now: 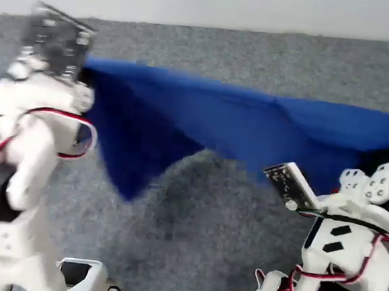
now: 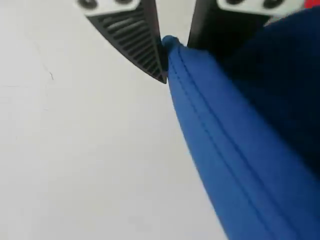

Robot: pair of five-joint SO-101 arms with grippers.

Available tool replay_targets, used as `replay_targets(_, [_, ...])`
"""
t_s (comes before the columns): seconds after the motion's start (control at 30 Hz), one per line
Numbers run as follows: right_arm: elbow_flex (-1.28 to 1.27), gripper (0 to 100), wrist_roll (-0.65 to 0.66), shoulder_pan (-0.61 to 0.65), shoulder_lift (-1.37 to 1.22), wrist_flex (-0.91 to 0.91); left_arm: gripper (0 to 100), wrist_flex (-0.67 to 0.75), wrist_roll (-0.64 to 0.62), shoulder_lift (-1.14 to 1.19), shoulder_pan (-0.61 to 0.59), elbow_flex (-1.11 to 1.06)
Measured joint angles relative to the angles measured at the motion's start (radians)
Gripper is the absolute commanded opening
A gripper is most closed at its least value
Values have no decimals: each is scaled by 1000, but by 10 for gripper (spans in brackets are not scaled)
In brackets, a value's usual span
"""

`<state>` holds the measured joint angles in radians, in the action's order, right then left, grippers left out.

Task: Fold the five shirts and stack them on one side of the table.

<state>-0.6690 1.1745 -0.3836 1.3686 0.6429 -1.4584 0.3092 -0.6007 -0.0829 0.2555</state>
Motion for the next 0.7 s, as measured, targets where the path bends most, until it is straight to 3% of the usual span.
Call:
replay_targets(0.13, [198, 10, -97, 8, -155, 103, 13, 41, 0, -8, -44, 72])
replay_targets(0.3, [583, 10, -212, 11, -437, 370, 13, 101, 0, -8, -49, 118])
replay_targets(0.5, [1007, 10, -232, 69, -706, 617, 13, 121, 3, -9, -55, 196])
replay_targets(0.7, [1274, 10, -232, 100, -867, 654, 13, 121, 78, -11, -60, 239])
